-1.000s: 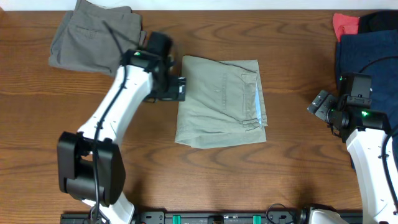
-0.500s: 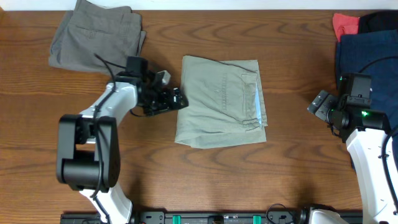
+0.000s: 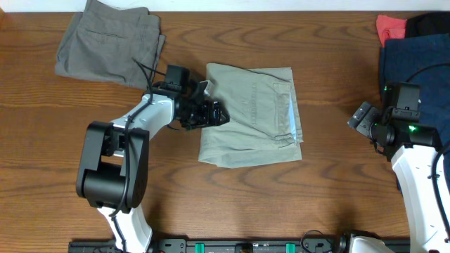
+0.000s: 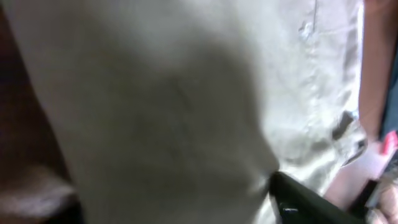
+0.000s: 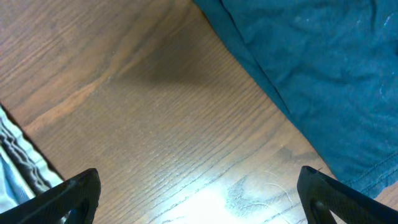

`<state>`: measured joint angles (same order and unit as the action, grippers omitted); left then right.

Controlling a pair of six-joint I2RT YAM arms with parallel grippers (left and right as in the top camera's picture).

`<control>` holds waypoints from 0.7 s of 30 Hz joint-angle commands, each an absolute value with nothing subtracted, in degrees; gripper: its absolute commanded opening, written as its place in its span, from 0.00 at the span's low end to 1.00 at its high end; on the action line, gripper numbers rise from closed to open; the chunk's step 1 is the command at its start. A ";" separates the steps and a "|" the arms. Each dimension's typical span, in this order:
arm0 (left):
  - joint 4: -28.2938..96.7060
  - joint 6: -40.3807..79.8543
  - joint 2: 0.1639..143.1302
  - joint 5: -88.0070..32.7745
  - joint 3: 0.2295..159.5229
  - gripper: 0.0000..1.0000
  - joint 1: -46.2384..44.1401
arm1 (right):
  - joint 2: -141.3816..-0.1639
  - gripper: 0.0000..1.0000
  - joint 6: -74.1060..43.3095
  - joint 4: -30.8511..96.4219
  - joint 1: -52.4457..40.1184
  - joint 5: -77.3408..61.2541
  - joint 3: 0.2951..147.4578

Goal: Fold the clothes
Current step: 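Grasp the folded shorts with the left gripper and lift them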

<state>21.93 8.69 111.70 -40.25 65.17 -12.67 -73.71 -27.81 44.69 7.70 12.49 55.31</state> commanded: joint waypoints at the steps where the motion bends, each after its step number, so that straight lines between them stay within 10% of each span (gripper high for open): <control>1: 21.74 10.74 112.95 -35.07 65.34 0.44 -12.60 | -73.63 0.99 -27.16 44.58 7.16 13.45 55.33; 4: 21.93 11.88 112.92 -31.55 66.74 0.06 -12.56 | -73.63 0.99 -27.16 44.58 7.16 13.45 55.33; 21: 33.41 -7.38 112.95 1.98 96.53 0.06 -10.66 | -73.63 0.99 -27.16 44.58 7.16 13.45 55.33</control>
<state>33.93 -0.49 112.99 -8.27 91.96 -12.47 -73.71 -27.81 44.69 7.70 12.49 55.31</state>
